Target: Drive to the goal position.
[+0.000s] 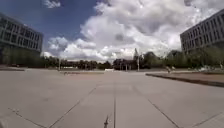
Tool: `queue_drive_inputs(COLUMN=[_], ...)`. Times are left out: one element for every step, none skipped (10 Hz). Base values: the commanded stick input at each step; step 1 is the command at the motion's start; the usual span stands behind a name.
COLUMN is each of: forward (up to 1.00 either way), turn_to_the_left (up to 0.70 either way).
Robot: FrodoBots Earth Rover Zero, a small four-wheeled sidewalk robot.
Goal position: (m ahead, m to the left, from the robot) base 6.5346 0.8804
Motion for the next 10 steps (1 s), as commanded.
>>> queue_drive_inputs(forward=[1.0, 1.0, 1.0, 1.0, 1.0, 1.0, 1.0, 1.0, 1.0, 1.0], turn_to_the_left=[0.0, 0.0, 0.0, 0.0, -0.14, -0.36, -0.39, -0.38, -0.06, 0.0])
